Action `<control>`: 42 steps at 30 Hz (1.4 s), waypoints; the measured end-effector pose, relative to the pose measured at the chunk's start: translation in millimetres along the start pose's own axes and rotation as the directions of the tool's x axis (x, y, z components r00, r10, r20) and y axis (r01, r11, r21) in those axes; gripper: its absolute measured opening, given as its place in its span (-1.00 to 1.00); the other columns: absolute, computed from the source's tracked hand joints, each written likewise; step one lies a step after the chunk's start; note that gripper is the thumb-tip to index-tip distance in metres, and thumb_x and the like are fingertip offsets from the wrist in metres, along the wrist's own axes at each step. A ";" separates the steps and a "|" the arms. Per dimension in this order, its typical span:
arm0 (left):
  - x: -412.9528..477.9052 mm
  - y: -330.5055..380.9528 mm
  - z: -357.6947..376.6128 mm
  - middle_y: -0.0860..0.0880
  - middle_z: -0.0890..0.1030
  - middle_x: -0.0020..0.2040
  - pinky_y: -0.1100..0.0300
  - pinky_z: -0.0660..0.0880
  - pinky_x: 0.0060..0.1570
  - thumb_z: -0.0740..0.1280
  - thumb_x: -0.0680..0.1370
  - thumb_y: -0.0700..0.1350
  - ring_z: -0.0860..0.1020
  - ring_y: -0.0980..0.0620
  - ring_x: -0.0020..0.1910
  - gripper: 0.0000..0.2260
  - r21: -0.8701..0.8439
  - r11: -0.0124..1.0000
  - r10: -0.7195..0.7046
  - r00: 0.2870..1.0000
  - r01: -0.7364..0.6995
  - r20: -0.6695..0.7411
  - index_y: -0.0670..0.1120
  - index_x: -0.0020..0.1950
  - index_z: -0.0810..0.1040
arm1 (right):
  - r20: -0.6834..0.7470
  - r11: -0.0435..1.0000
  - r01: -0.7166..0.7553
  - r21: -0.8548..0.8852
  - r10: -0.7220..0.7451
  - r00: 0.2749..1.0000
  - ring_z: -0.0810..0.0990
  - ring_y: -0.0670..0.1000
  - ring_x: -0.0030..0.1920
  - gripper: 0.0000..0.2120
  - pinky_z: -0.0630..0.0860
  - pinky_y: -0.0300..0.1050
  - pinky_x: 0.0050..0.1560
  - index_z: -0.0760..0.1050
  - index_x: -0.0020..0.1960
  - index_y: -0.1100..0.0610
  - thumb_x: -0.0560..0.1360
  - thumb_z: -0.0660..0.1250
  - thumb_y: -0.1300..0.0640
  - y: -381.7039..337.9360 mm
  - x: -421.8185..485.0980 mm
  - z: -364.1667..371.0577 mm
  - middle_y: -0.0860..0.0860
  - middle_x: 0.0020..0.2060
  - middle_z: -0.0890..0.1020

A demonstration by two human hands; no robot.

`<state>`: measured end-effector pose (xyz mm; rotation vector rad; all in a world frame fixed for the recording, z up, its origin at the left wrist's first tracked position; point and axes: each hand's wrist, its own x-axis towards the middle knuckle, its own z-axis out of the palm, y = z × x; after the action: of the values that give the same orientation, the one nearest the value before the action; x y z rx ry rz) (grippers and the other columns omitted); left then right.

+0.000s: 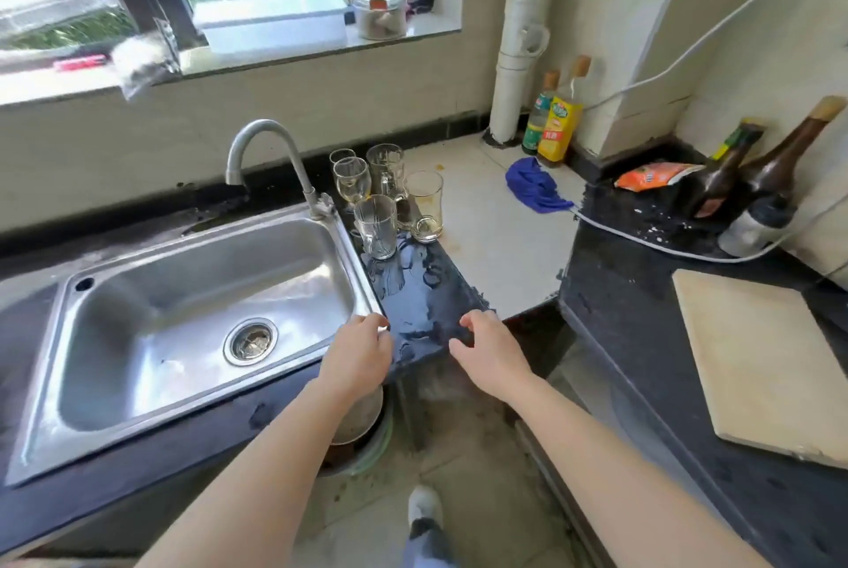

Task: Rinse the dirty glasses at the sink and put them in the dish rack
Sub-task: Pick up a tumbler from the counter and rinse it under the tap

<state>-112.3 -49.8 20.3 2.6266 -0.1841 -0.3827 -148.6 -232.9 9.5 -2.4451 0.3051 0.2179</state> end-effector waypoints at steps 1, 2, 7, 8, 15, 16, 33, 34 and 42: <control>11.6 -5.9 -3.7 -0.16 0.49 0.29 0.05 0.37 0.21 0.09 0.63 -0.11 0.44 -0.14 0.27 -0.68 -0.018 1.000 -0.021 1.000 0.021 -0.007 -0.12 0.33 0.45 | 0.008 1.000 0.013 -0.012 -0.013 1.000 0.45 0.03 0.22 -0.64 0.42 -0.08 0.18 0.36 0.32 0.10 0.57 0.23 0.01 -8.5 14.2 2.3 0.02 0.25 0.42; 24.4 -11.2 -7.6 -0.16 0.49 0.30 0.05 0.36 0.22 0.09 0.63 -0.11 0.44 -0.14 0.27 -0.68 -0.031 0.999 -0.039 0.999 0.038 -0.006 -0.12 0.33 0.45 | 0.013 0.999 0.027 -0.024 -0.027 1.000 0.45 0.03 0.22 -0.65 0.41 -0.08 0.17 0.36 0.32 0.10 0.57 0.22 0.01 -16.9 29.3 4.7 0.03 0.25 0.42; 93.1 -27.0 -23.5 -0.14 0.49 0.35 0.10 0.36 0.23 0.11 0.63 -0.09 0.44 -0.10 0.31 -0.66 -0.165 0.977 -0.130 0.991 0.131 0.017 -0.12 0.38 0.41 | 0.029 0.997 0.065 -0.033 -0.064 0.998 0.44 0.05 0.25 -0.61 0.41 -0.05 0.17 0.31 0.38 0.05 0.57 0.21 0.03 -50.5 107.2 14.9 0.02 0.30 0.40; 105.2 -27.1 -26.7 -0.14 0.48 0.35 0.11 0.36 0.22 0.11 0.63 -0.09 0.44 -0.10 0.31 -0.64 -0.197 0.969 -0.149 0.988 0.153 0.031 -0.11 0.41 0.39 | 0.035 0.997 0.074 -0.031 -0.073 0.997 0.43 0.06 0.27 -0.58 0.42 -0.03 0.20 0.28 0.42 0.02 0.57 0.21 0.04 -56.1 121.8 16.5 0.03 0.31 0.40; 166.8 -20.7 -37.8 -0.07 0.49 0.30 0.14 0.36 0.20 0.19 0.62 -0.04 0.48 -0.07 0.25 -0.62 -0.433 0.874 -0.187 0.975 0.220 0.117 -0.09 0.43 0.36 | 0.047 0.981 0.163 -0.103 -0.159 0.986 0.46 0.08 0.18 -0.53 0.46 0.01 0.10 0.16 0.48 -0.17 0.62 0.10 0.10 -89.3 202.5 21.0 0.02 0.20 0.43; 172.3 -21.3 -36.5 -0.06 0.52 0.20 0.13 0.38 0.14 0.21 0.61 -0.03 0.50 -0.05 0.16 -0.66 -0.451 0.863 -0.185 0.973 0.227 0.136 -0.09 0.36 0.41 | 0.051 0.973 0.181 -0.140 -0.176 0.983 0.46 0.09 0.18 -0.60 0.46 0.01 0.09 0.24 0.45 -0.12 0.63 0.10 0.08 -91.7 210.0 21.1 0.03 0.18 0.44; 165.8 -125.0 -104.3 -0.04 0.62 0.04 0.09 0.46 0.14 0.25 0.59 0.10 0.56 0.01 0.07 -0.80 -0.747 0.641 0.024 0.968 0.175 0.248 0.02 -0.02 0.59 | 0.002 0.907 0.393 -0.152 -0.398 0.918 0.55 0.04 -0.14 -0.78 0.52 0.04 -0.14 0.53 0.10 0.05 0.59 0.21 -0.04 -167.7 197.7 50.5 0.01 -0.14 0.52; 164.5 -134.7 -110.1 -0.03 0.63 0.06 0.06 0.47 0.18 0.25 0.60 0.07 0.56 0.01 0.10 -0.81 -0.773 0.602 -0.002 0.969 0.198 0.246 0.01 0.01 0.60 | 0.006 0.907 0.399 -0.133 -0.402 0.916 0.57 0.03 -0.12 -0.77 0.52 0.02 -0.12 0.52 0.13 0.03 0.59 0.21 -0.06 -177.6 198.1 56.8 0.00 -0.11 0.53; 159.9 -205.7 -125.8 0.03 0.61 -0.14 0.17 0.40 -0.02 0.31 0.56 0.00 0.52 0.03 -0.11 -0.86 -0.819 0.450 -0.263 0.929 0.356 0.260 -0.03 -0.06 0.62 | 0.001 0.995 0.101 -0.021 -0.101 0.995 0.55 0.17 0.07 -0.70 0.49 0.09 0.03 0.37 0.25 0.16 0.60 0.15 0.02 -224.3 253.9 109.2 0.08 0.05 0.56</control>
<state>90.5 154.5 -8.5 1.6013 0.3979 -0.5481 147.3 -35.3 -0.7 -2.4739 0.1799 0.1782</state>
